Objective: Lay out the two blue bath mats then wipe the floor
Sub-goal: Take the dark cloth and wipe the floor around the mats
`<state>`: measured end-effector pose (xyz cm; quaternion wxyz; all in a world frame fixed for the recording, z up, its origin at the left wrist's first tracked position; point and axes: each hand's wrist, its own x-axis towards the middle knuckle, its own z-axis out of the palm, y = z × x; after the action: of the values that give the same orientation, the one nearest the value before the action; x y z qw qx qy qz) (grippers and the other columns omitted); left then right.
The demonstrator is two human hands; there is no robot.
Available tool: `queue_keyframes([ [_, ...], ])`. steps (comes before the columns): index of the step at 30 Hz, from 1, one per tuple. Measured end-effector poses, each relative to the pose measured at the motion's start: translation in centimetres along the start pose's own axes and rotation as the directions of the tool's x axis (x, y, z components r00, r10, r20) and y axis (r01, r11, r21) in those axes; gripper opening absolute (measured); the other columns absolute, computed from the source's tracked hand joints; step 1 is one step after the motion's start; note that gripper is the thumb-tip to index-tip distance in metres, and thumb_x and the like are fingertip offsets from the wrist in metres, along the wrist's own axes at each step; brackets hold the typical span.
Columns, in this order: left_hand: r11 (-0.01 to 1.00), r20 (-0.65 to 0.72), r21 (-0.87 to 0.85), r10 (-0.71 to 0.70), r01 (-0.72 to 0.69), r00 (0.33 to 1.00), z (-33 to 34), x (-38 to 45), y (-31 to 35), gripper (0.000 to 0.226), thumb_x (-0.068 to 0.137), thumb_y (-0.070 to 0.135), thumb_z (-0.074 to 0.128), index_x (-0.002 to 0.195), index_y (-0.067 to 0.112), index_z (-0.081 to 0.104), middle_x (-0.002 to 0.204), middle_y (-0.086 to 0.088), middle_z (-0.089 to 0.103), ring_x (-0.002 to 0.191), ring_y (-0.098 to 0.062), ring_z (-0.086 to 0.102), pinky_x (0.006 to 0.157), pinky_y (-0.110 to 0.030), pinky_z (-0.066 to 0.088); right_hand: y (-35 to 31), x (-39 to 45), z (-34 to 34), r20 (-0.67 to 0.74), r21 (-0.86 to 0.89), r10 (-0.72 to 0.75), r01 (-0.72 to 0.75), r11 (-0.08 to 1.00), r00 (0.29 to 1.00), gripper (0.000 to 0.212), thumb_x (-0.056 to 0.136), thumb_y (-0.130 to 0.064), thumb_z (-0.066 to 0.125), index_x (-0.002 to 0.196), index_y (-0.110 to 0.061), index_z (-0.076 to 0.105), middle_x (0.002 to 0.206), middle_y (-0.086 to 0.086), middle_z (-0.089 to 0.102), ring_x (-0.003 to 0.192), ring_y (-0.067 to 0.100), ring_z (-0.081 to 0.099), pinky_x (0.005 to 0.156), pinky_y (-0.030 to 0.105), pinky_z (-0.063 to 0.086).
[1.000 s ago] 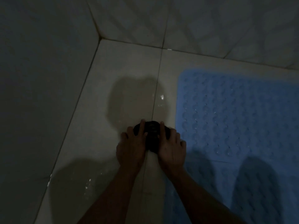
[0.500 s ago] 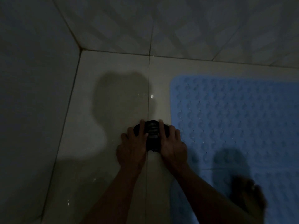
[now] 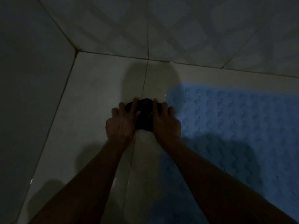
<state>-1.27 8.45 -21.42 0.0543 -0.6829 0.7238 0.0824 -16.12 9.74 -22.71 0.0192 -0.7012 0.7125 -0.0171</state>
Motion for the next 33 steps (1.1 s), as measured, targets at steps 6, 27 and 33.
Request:
queue_keyframes([
  [6, 0.996, -0.011, 0.056, -0.064, 0.064, 0.998, -0.8, 4.1, 1.5, 0.059, 0.104, 0.053, 0.027, 0.159, 0.039, 0.011, 0.138, -0.014, 0.045, 0.113, -0.035, 0.052, 0.06, -0.039, 0.042, 2.0, 4.2, -0.2, 0.032, 0.059, -0.087, 0.085, 0.995, 0.996, 0.063, 0.079, -0.029, 0.065, 0.138, -0.006, 0.058, 0.116, 0.014, 0.066, 0.098, 0.033, 0.066, 0.047, 0.033, 0.051],
  [27, 0.99, -0.046, 0.056, -0.13, 0.133, 0.99, -1.8, 11.4, 5.4, 0.061, 0.104, 0.054, 0.028, 0.158, 0.042, 0.005, 0.136, -0.013, 0.042, 0.113, -0.035, 0.051, 0.066, -0.041, 0.047, 5.5, 12.2, -0.6, 0.015, 0.071, -0.098, 0.097, 0.993, 0.995, 0.066, 0.068, -0.024, 0.066, 0.132, -0.008, 0.064, 0.105, 0.01, 0.066, 0.089, 0.03, 0.066, 0.039, 0.029, 0.044],
  [33, 0.997, -0.099, 0.044, -0.055, 0.059, 0.994, -2.3, 15.2, 5.8, 0.056, 0.104, 0.054, 0.029, 0.157, 0.041, 0.016, 0.133, -0.015, 0.045, 0.111, -0.036, 0.052, 0.066, -0.041, 0.049, 6.8, 15.2, 0.2, -0.094, 0.066, -0.043, 0.05, 0.997, 0.995, 0.046, 0.082, -0.024, 0.05, 0.123, -0.014, 0.07, 0.102, 0.01, 0.068, 0.086, 0.029, 0.068, 0.038, 0.027, 0.041],
])
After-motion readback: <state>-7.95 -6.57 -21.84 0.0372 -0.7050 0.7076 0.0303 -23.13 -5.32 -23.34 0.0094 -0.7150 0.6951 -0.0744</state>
